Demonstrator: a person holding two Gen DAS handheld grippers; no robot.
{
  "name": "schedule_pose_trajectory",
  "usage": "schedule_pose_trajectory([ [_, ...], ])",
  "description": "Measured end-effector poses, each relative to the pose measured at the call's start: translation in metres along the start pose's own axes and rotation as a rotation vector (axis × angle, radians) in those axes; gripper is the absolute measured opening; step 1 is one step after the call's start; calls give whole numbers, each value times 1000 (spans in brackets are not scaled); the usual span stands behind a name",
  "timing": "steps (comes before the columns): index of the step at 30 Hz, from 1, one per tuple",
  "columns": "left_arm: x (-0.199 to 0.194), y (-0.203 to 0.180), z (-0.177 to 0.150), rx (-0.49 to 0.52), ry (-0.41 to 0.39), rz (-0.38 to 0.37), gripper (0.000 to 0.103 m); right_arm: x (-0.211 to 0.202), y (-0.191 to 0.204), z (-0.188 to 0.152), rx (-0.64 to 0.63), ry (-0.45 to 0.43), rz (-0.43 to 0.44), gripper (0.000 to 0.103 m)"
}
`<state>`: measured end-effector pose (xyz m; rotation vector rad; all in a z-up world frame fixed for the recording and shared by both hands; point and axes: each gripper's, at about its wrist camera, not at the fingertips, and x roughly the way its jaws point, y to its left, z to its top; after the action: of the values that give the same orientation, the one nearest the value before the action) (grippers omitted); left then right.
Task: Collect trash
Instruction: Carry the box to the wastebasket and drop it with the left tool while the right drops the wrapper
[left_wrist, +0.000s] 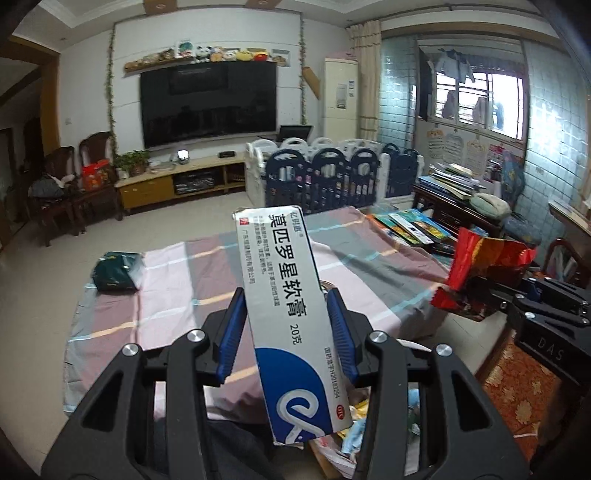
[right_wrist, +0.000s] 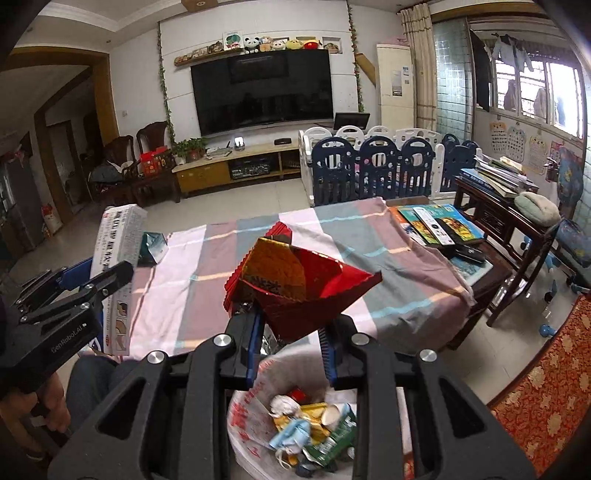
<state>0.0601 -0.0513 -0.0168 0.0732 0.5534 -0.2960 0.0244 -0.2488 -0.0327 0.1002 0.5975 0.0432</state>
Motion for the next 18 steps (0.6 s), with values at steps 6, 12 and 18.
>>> schedule_pose_trajectory([
  [6, 28, -47, -14, 82, 124, -170, 45, -17, -54, -23, 70, 31, -88, 28],
  [12, 73, -98, -44, 180, 240, -278, 46, -22, -85, -39, 145, 36, -118, 28],
  [18, 102, -122, -68, 241, 319, -304, 75, -15, -95, -49, 177, 67, -104, 28],
])
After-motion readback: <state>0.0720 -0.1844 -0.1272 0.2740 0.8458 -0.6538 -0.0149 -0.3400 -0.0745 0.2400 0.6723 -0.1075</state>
